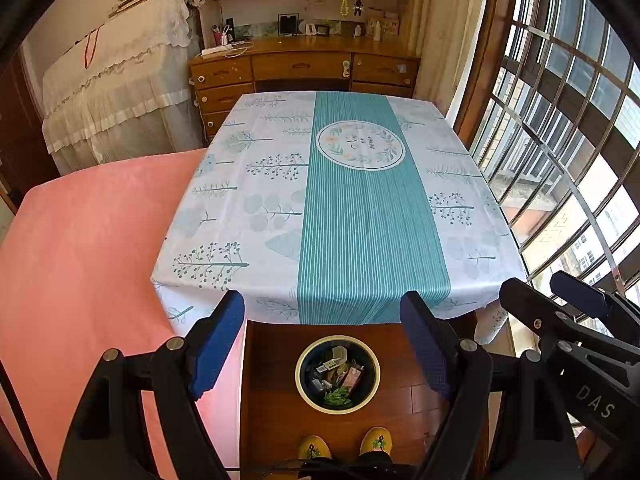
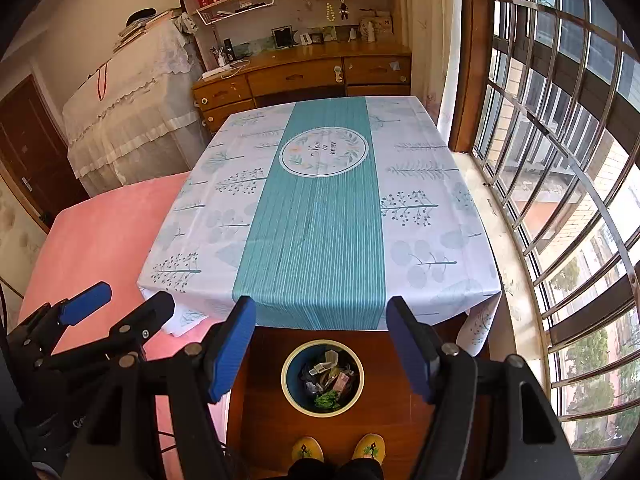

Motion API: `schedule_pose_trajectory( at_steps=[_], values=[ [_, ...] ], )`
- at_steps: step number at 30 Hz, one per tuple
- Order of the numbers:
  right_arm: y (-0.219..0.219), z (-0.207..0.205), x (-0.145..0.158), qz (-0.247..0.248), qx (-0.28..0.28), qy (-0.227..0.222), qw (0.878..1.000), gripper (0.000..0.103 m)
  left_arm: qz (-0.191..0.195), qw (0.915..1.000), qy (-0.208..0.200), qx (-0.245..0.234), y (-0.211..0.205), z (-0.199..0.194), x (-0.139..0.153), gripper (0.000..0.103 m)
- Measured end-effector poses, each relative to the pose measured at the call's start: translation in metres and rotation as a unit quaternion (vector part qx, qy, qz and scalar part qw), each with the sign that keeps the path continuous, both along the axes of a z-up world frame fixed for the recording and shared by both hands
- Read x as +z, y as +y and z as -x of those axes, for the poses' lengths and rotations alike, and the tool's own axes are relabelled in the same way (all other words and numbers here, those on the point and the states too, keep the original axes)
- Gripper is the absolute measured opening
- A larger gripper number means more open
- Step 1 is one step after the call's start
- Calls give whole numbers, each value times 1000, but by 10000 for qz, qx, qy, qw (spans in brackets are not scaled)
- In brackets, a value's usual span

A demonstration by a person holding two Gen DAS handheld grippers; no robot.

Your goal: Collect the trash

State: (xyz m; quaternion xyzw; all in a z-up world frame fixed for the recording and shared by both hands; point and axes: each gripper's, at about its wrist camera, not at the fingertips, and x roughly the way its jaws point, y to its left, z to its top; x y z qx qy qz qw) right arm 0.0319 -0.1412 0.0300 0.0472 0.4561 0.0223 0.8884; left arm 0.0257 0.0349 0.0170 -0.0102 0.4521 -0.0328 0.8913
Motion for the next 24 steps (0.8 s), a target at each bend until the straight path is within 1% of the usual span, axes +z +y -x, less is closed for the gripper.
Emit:
schedule_pose_trajectory(
  at_steps=[24],
  values=[
    [0, 9, 1, 30, -62, -27, 10000, 68, -8, 10000, 5, -45, -5, 1, -2, 79]
  ],
)
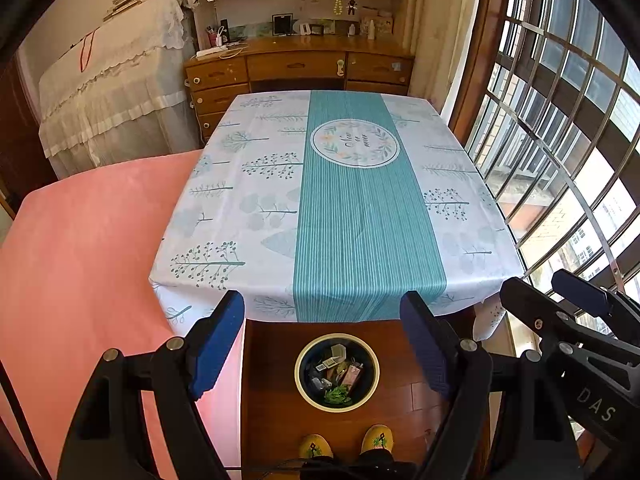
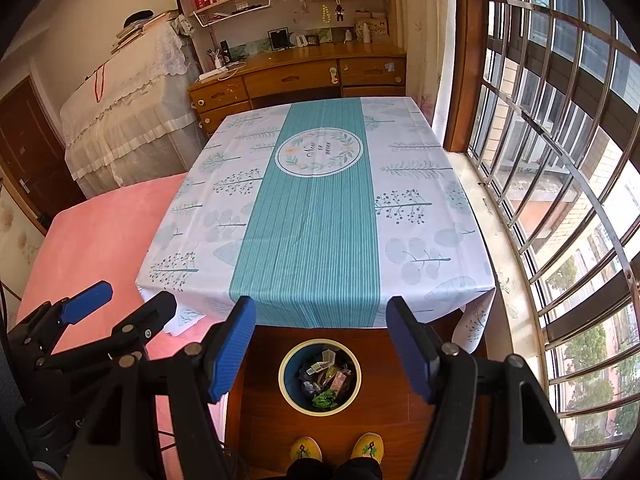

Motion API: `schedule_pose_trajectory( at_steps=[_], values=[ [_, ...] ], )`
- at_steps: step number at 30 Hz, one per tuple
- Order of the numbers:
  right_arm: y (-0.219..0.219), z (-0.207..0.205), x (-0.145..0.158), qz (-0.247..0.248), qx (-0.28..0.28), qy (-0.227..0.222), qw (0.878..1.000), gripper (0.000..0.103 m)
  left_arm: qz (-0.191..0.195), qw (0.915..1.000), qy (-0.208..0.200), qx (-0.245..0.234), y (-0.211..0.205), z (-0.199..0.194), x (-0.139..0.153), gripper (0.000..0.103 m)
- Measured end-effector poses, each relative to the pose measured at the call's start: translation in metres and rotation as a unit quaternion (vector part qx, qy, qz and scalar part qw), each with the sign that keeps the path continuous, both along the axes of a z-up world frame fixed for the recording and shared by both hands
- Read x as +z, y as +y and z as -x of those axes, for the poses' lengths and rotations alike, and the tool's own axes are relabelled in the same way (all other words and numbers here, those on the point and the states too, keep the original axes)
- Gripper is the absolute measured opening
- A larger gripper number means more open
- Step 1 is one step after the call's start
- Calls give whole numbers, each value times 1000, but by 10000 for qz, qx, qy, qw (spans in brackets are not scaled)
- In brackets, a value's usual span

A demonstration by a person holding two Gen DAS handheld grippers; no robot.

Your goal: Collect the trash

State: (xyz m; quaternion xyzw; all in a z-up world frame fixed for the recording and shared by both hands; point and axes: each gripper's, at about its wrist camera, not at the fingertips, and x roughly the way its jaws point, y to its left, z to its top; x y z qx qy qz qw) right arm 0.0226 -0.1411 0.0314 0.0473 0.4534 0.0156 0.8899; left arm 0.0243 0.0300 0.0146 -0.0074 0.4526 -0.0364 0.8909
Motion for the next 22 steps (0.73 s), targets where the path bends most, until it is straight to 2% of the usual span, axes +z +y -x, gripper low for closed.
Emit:
schedule_pose_trajectory(
  at_steps=[22],
  values=[
    [-4, 3, 1, -41, 27, 9, 10000, 68, -57, 10000, -19, 12, -6, 2, 1, 79]
  ],
)
